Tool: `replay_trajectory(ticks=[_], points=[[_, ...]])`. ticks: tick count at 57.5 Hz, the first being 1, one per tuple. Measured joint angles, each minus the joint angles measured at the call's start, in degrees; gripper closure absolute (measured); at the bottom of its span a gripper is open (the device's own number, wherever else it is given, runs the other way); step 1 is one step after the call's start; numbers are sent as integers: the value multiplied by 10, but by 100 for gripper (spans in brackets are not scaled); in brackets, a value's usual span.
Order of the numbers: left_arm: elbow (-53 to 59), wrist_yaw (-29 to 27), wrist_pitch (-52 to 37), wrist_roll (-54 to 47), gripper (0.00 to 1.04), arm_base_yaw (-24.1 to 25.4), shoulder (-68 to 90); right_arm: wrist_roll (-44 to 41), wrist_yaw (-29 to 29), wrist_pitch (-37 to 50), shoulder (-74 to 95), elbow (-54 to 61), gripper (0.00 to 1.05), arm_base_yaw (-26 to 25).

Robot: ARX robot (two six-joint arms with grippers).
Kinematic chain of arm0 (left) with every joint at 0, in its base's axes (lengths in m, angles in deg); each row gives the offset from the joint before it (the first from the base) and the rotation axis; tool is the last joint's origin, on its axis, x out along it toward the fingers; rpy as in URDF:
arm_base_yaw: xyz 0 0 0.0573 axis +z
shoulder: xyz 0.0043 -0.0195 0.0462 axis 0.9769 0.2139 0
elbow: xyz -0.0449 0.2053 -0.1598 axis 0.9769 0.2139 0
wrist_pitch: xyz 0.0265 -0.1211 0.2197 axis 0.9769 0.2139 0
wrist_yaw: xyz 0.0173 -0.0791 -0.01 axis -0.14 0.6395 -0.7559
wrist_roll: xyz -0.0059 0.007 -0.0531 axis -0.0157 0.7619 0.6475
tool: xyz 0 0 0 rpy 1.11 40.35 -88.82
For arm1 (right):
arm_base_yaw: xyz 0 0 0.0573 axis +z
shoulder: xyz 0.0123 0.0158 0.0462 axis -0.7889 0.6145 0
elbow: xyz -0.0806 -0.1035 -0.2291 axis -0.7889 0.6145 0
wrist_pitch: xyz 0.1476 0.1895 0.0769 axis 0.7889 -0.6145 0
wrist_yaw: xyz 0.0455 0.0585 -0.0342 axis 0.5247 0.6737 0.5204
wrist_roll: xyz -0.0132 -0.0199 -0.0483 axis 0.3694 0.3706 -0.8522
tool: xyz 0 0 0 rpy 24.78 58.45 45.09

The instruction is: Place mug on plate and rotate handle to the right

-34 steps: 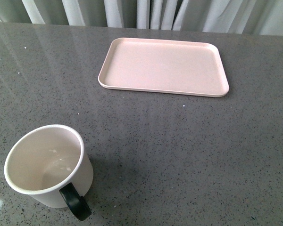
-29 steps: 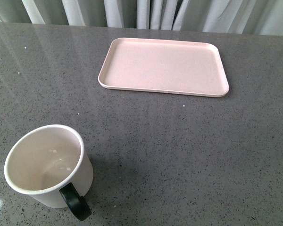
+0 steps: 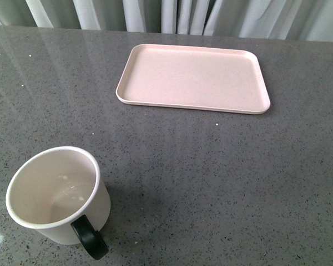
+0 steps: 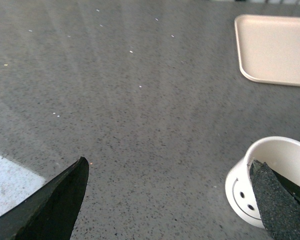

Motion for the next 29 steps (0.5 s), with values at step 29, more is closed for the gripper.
replay_trajectory(ticks=[29], points=[[-110,46,-110,-52,9,-42,339,0,0,0,0,0,9,0]])
